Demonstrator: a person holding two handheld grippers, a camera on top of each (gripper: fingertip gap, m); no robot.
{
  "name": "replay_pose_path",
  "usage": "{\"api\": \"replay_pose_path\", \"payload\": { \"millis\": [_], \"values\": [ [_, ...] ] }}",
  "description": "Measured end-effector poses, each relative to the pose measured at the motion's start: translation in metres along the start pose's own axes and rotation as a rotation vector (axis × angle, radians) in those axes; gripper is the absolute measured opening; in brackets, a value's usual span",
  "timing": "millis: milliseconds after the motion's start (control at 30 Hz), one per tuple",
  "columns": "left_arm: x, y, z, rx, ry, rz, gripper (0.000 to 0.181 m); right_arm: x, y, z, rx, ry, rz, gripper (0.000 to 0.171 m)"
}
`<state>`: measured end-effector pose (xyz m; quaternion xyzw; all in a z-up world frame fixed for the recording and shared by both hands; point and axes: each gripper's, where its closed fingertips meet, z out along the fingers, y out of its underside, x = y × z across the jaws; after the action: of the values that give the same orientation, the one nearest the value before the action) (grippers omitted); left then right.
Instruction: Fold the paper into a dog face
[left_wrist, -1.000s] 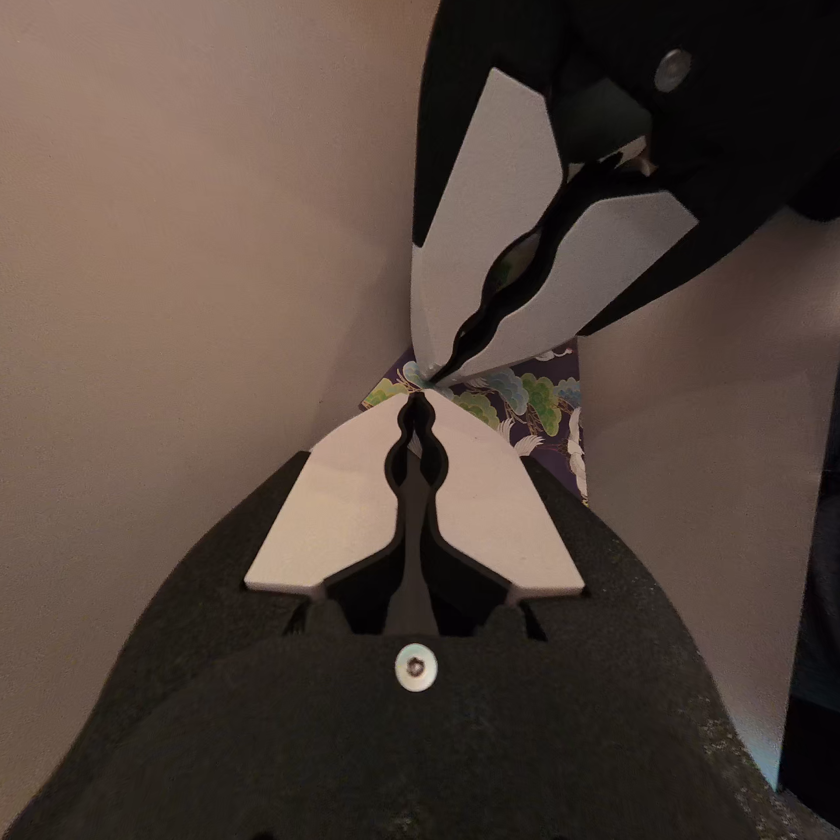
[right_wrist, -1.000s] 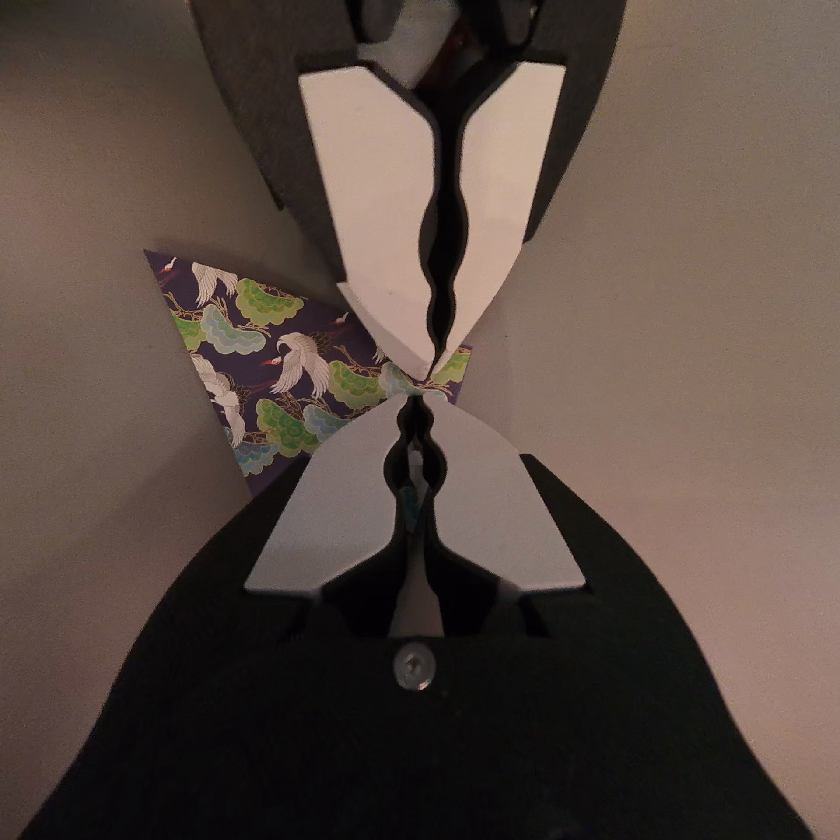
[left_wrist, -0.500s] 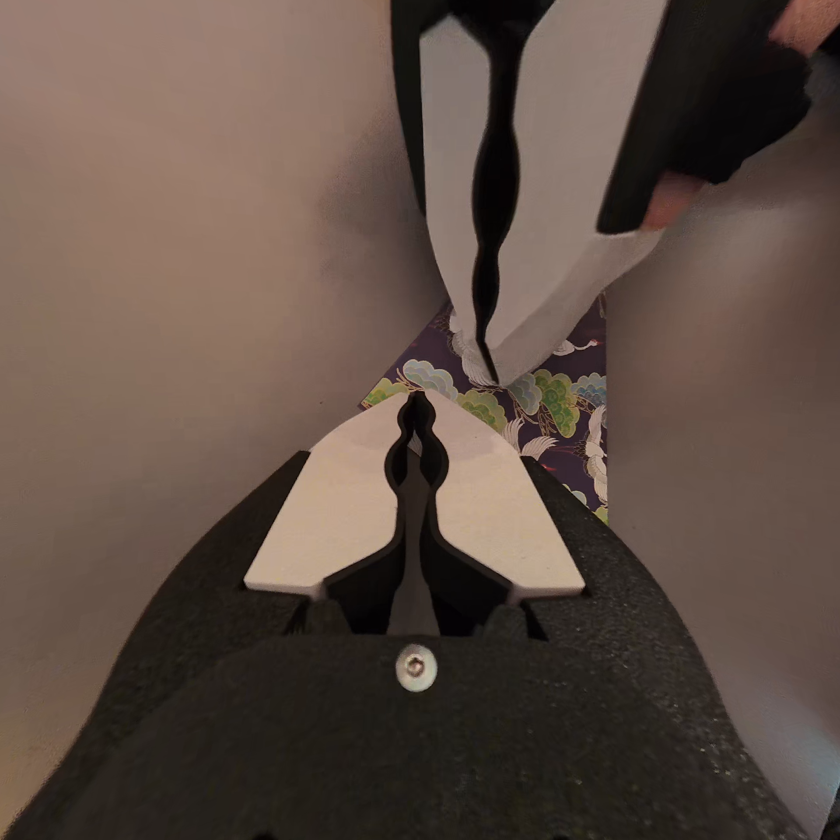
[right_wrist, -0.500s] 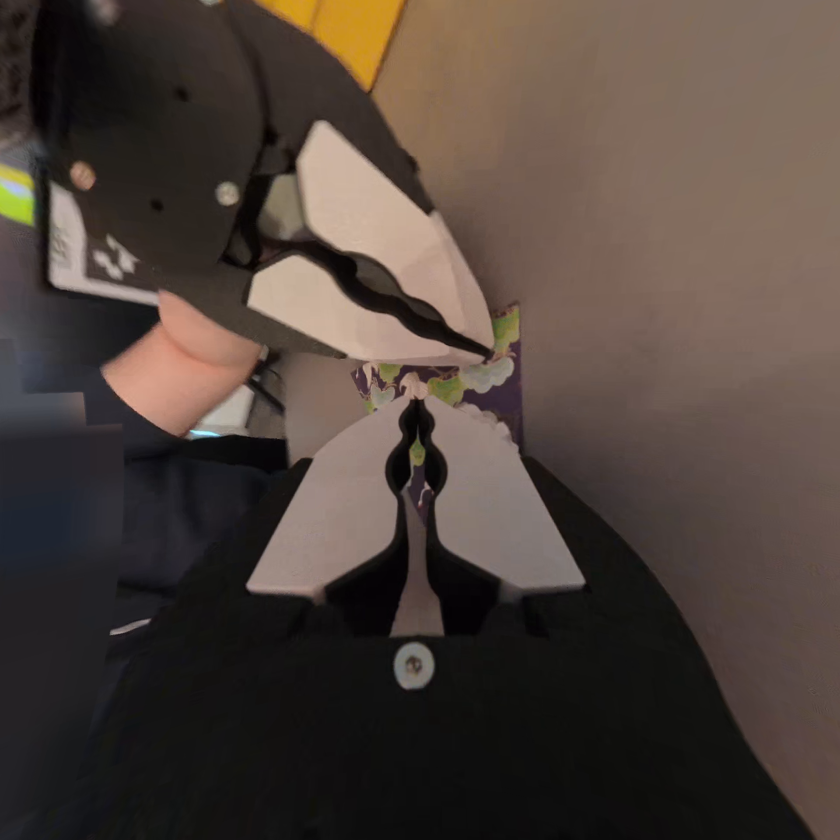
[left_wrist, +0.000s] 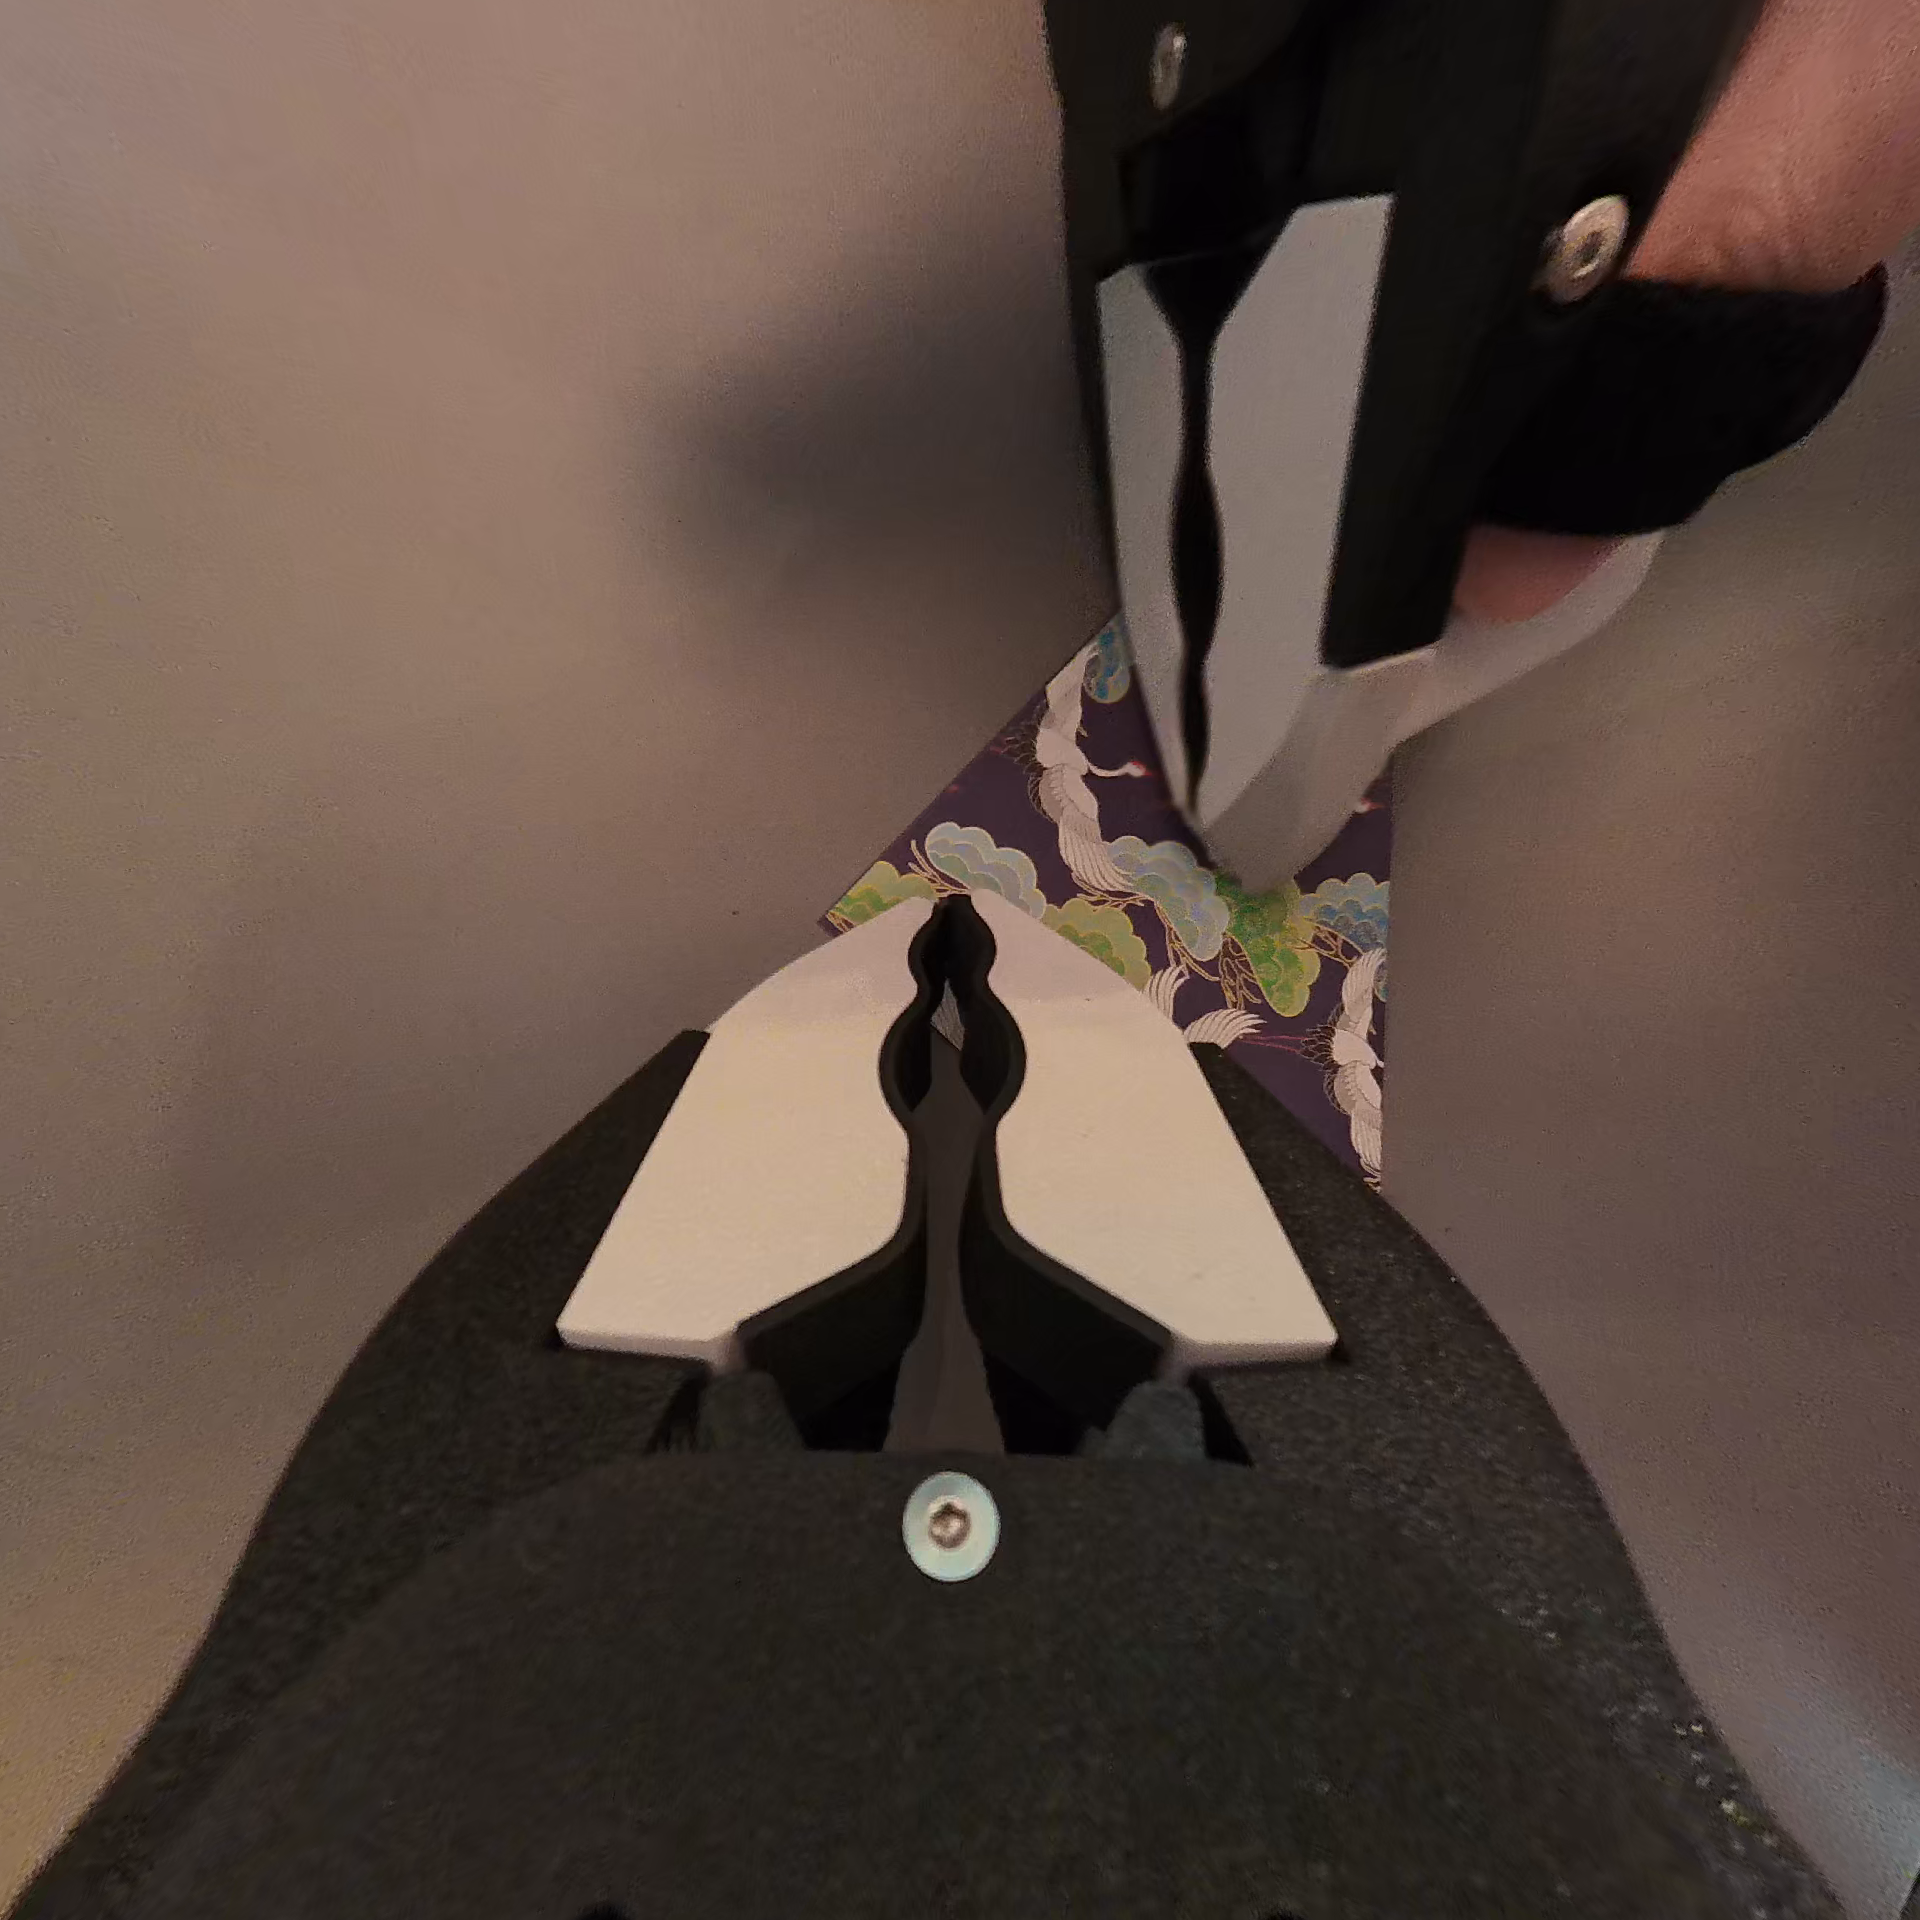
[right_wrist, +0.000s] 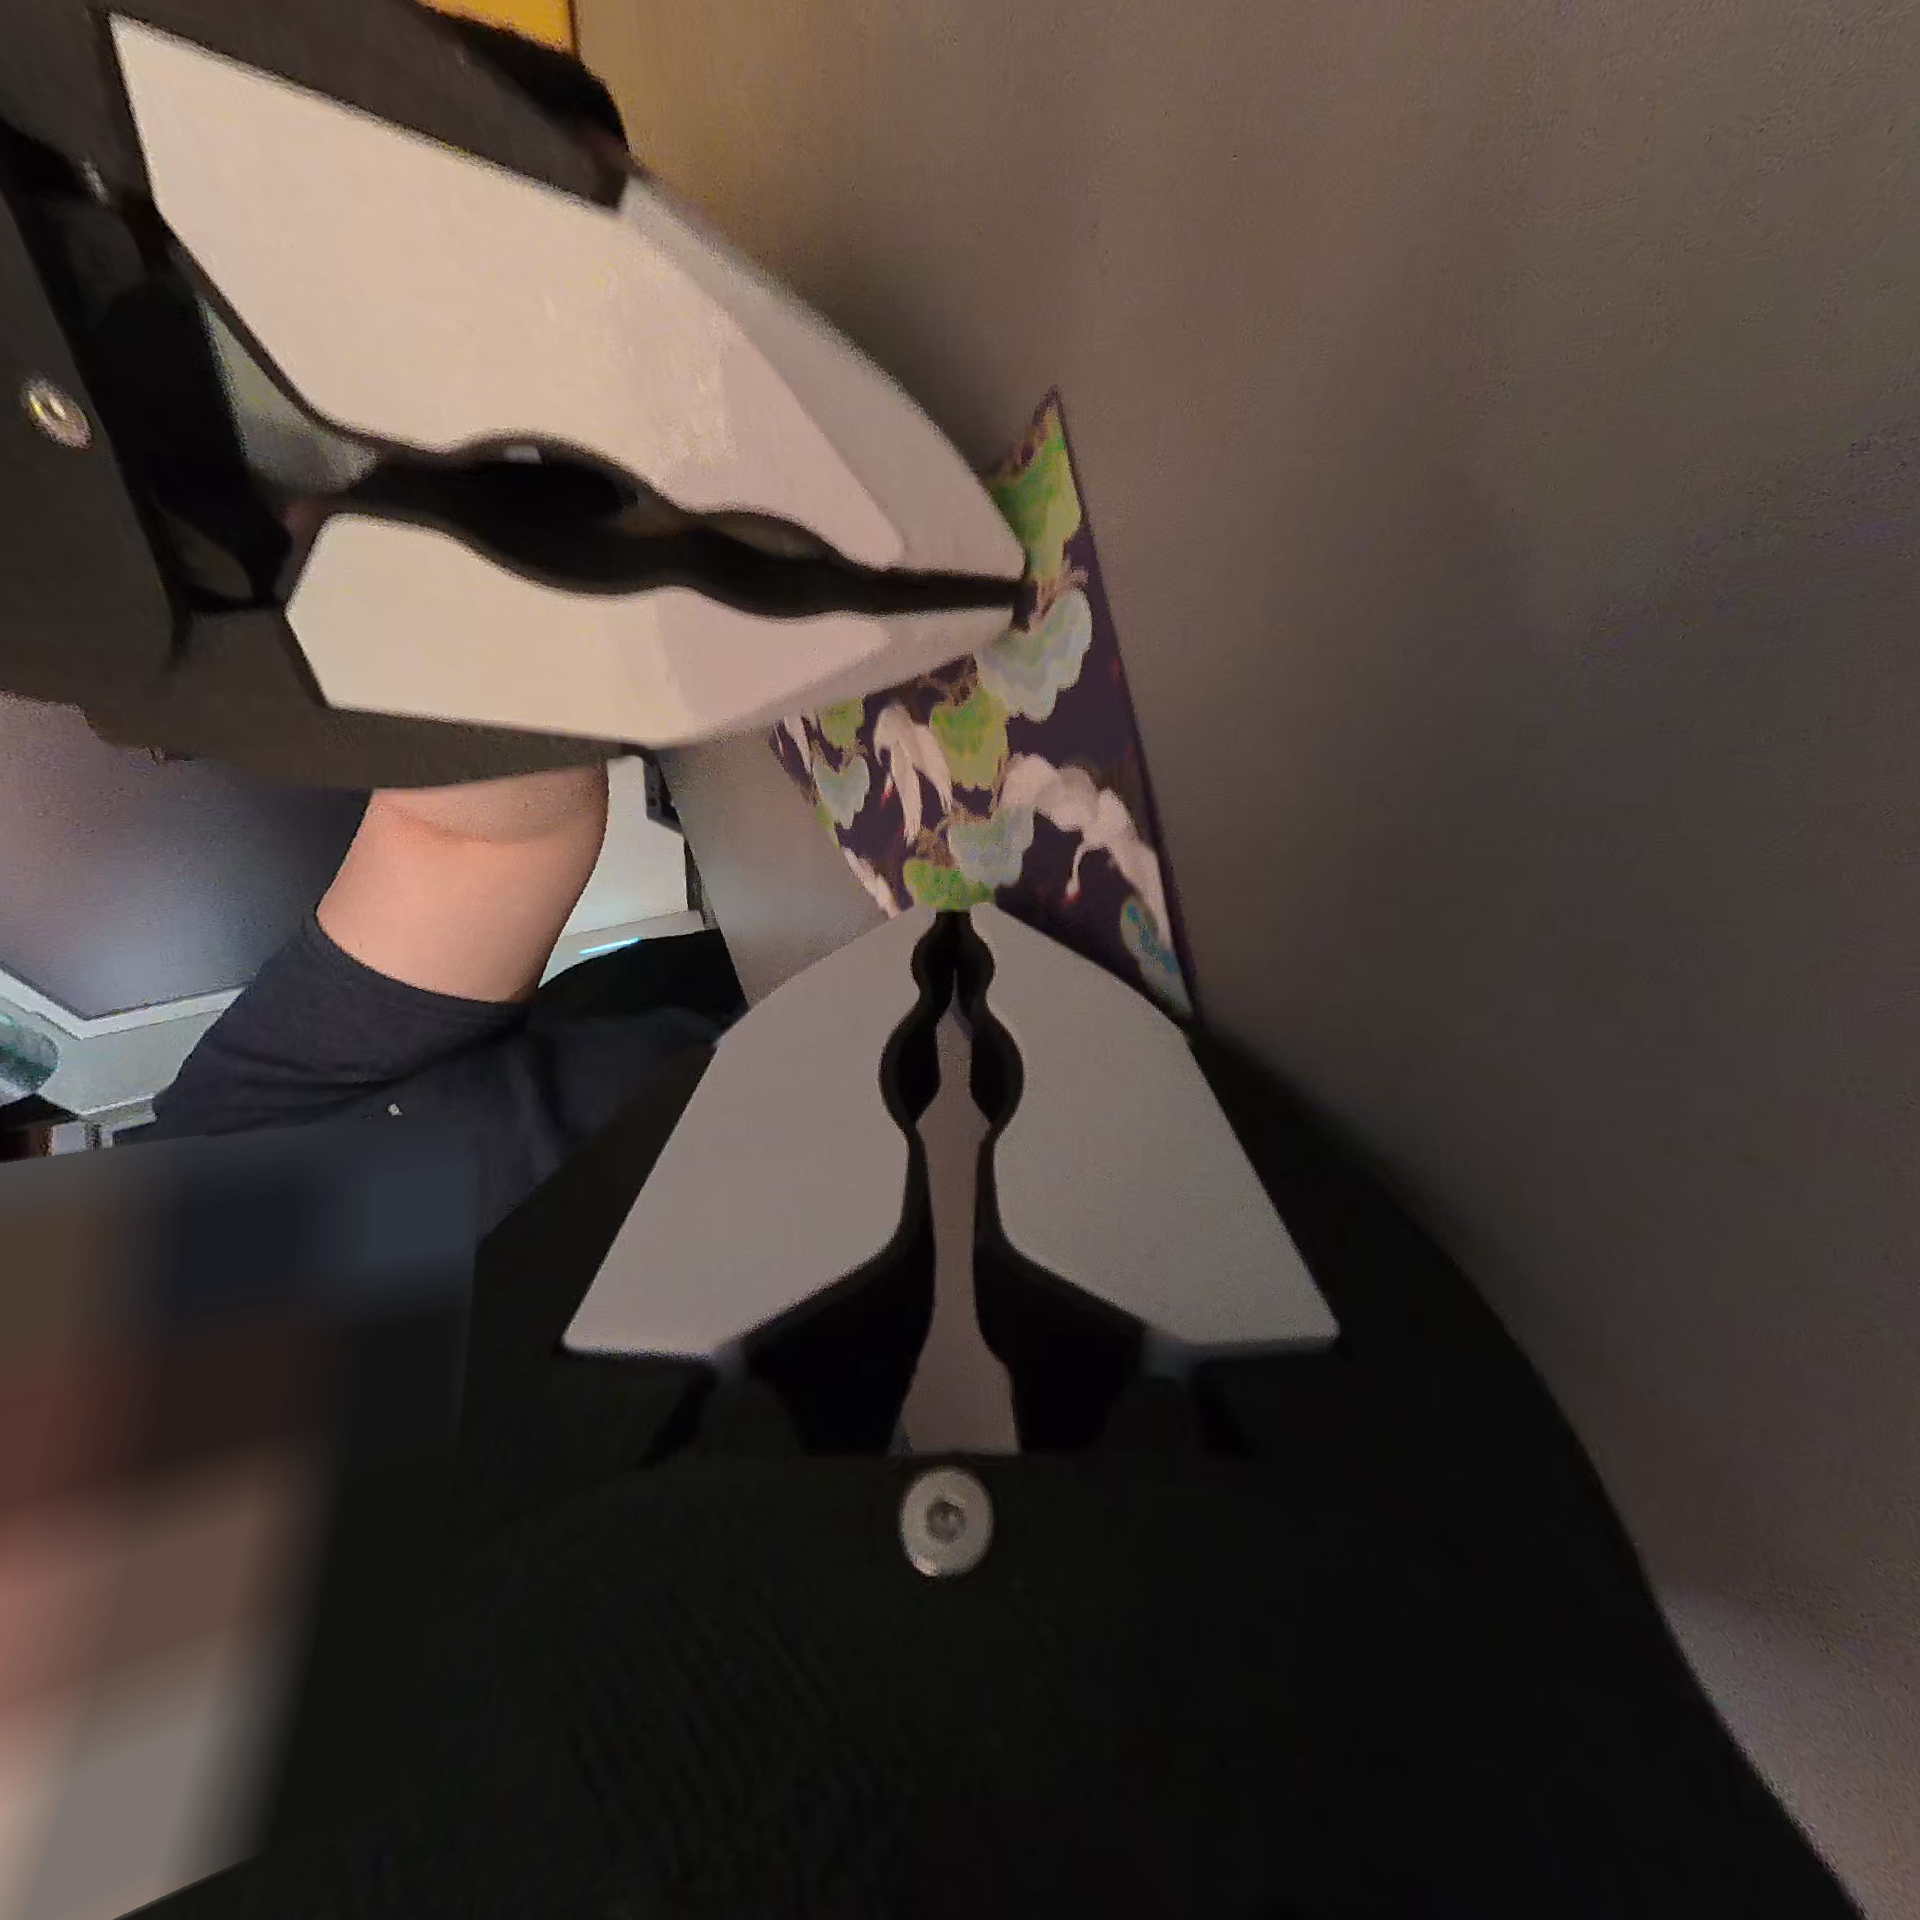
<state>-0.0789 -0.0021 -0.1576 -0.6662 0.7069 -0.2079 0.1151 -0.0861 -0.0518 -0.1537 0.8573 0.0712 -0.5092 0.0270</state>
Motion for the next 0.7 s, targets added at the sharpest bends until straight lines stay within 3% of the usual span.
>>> {"api": "replay_pose_path", "payload": {
  "millis": [267,700],
  "values": [
    [0.000,0.000,0.000,-0.016,-0.026,0.005,0.000,0.003,0.027,-0.002,0.013,0.067,-0.002,0.001],
    [0.000,0.000,0.000,-0.019,-0.052,0.001,0.000,0.002,0.027,-0.002,0.123,0.071,-0.015,0.001]
  ]
}}
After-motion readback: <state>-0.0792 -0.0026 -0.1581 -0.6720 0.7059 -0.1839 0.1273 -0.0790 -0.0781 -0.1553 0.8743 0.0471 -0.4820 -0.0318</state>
